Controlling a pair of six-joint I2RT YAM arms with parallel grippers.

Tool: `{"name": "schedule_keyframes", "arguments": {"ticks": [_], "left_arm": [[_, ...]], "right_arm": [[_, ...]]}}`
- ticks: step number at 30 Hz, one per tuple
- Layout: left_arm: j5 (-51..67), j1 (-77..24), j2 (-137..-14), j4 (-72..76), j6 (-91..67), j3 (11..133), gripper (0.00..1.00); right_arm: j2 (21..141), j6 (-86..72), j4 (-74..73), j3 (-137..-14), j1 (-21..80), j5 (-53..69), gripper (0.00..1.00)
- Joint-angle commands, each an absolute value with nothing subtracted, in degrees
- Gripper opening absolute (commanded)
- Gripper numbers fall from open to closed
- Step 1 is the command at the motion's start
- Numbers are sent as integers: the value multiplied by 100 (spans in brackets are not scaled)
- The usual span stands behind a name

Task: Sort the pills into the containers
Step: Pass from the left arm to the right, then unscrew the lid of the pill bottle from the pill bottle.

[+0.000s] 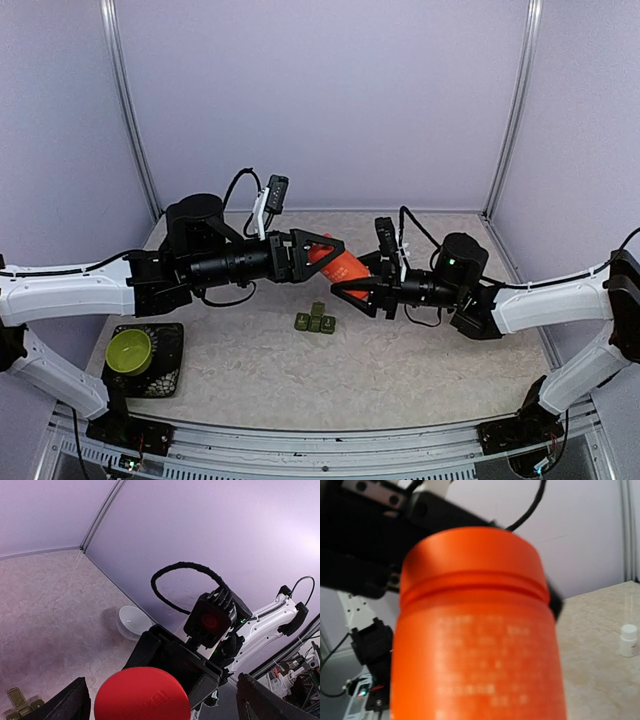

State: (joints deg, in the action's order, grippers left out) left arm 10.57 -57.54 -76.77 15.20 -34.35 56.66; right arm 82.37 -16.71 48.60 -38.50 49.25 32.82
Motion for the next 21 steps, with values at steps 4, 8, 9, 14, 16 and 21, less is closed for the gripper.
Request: {"name": "schedule_keyframes", "arguments": {"ticks": [4, 8, 9, 14, 16, 21], "left_arm": [[1354, -5682, -7751, 2088, -3058, 5607, 99], [1494, -5686, -7826, 2242, -3056, 5607, 99], [1520, -5686, -7834, 2263, -3058, 5603, 99], [1615, -5704, -7827, 2304, -3072, 5535, 99], [1617, -5719, -7799, 2311, -3061, 5491, 99], [1626, -5738, -7724, 2320, -3044, 5410, 98]], "right_arm": [[8258, -1842, 5115, -3946, 5210, 3533, 13], [8401, -1916, 5152, -4024, 5268, 3500, 13], [8425, -1947, 5179, -4032, 5268, 3487, 13], [8410, -1993, 5097, -4026, 5267, 3106, 11], [8371, -1970, 5032, -3998, 5257, 2904, 9], [8332, -1992, 4956, -3946, 5194, 2665, 9]]}}
